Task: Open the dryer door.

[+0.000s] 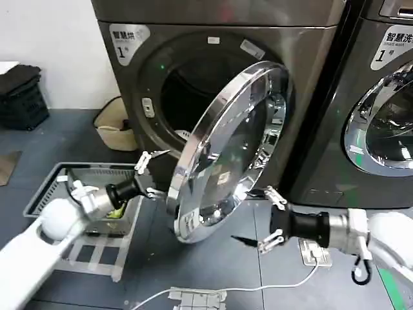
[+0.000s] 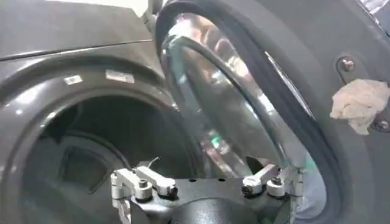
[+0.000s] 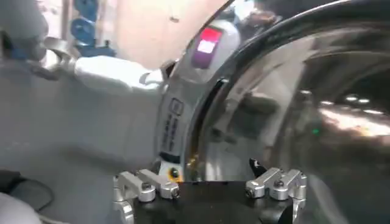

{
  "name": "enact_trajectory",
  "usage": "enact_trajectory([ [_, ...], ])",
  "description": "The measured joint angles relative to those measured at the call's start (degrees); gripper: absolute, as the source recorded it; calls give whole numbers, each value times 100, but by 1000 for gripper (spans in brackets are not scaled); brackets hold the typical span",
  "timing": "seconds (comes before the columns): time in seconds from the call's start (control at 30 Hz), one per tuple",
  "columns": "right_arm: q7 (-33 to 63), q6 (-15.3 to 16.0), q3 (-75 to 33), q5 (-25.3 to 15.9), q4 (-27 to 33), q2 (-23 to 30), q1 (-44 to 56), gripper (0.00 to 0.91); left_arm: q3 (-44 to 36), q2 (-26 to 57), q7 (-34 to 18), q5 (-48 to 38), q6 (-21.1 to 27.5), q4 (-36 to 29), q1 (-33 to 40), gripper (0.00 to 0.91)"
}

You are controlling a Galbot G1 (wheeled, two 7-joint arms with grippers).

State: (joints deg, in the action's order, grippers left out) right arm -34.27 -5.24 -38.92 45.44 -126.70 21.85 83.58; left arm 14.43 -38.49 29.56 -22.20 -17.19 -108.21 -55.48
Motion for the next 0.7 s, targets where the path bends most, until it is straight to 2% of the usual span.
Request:
enact_trajectory([
  [0.17,250,-373,-1621,-122,-4,636,1645,907,-265,-79,2,22,-45,-6,191,907],
  [0.33,554,-551,-2750,-187,-9,1416,2877,907,-524,-165,2,23,-92,40,373,907],
  [0.5,899,-715,-3374,-352,-13,2176,3427,907,-829,-293,-14,25,-151,152,623,907],
  [0.7,1468,-835,-3949,-757,134,3109,3765,907,-1276,-484,-52,33,-169,306,1019,907],
])
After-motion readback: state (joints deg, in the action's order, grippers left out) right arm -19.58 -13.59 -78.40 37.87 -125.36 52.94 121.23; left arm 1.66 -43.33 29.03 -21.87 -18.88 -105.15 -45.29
